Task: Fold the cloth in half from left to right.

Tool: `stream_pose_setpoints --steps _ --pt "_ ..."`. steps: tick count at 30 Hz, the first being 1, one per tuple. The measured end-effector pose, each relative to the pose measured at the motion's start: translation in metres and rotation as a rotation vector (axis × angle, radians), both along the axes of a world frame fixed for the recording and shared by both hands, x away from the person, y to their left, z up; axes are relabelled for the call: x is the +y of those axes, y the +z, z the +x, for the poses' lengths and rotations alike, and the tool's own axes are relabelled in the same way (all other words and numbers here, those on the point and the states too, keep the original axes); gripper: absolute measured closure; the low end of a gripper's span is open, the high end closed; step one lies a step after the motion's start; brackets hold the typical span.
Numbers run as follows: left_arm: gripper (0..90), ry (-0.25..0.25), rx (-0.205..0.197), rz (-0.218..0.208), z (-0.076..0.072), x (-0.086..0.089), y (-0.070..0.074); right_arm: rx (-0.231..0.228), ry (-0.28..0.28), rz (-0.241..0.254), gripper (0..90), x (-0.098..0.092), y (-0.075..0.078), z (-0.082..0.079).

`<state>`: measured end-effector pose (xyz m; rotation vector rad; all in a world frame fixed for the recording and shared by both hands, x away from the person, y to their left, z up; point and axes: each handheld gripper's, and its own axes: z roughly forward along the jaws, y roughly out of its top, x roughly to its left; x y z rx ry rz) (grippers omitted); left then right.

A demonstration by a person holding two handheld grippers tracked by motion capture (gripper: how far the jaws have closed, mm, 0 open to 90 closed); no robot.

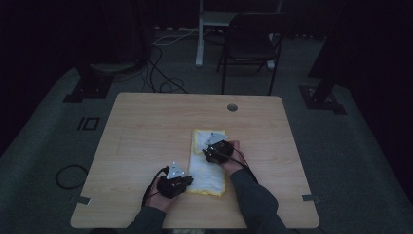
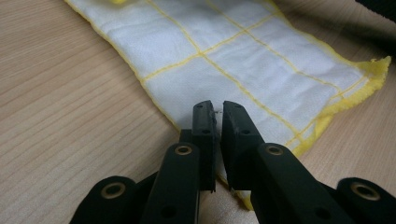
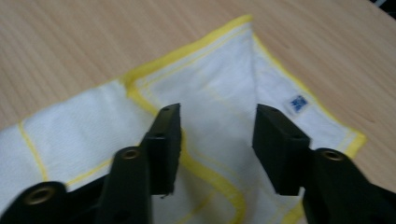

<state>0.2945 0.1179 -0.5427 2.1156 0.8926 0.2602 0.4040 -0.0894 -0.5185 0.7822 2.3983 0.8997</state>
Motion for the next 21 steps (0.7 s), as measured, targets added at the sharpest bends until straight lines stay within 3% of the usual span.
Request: stream_pose_setpoints --steps 4,8,13,14,17,20,21 --pt "84.2 0.000 0.000 0.000 0.0000 -0.0001 -0.0001 0.004 0.002 0.027 66.4 -0.0068 0.0036 0.0034" --pt "84.1 0.000 0.000 0.000 0.0000 -0.0001 -0.0002 0.009 0.022 0.045 72.2 -0.0091 0.0044 0.0030" --pt "83.8 0.000 -0.001 -0.002 -0.0001 -0.0002 -0.0002 0.021 0.054 0.059 88.7 -0.0088 0.0049 0.0019" --pt "83.8 0.001 0.000 -0.002 -0.0002 -0.0002 -0.0002 0.025 0.058 0.059 88.8 -0.0093 0.0048 0.0023" --pt "83.8 0.000 0.001 -0.002 -0.0001 -0.0002 -0.0003 0.031 0.084 0.079 75.7 -0.0095 0.0057 0.0002" --pt "83.7 0.001 0.000 -0.002 -0.0002 -0.0003 -0.0003 0.023 0.112 0.071 62.1 -0.0062 0.0052 -0.0026" --pt "83.7 0.001 0.000 -0.003 -0.0002 -0.0003 -0.0003 0.013 0.120 0.047 59.9 -0.0043 0.0035 -0.0028"
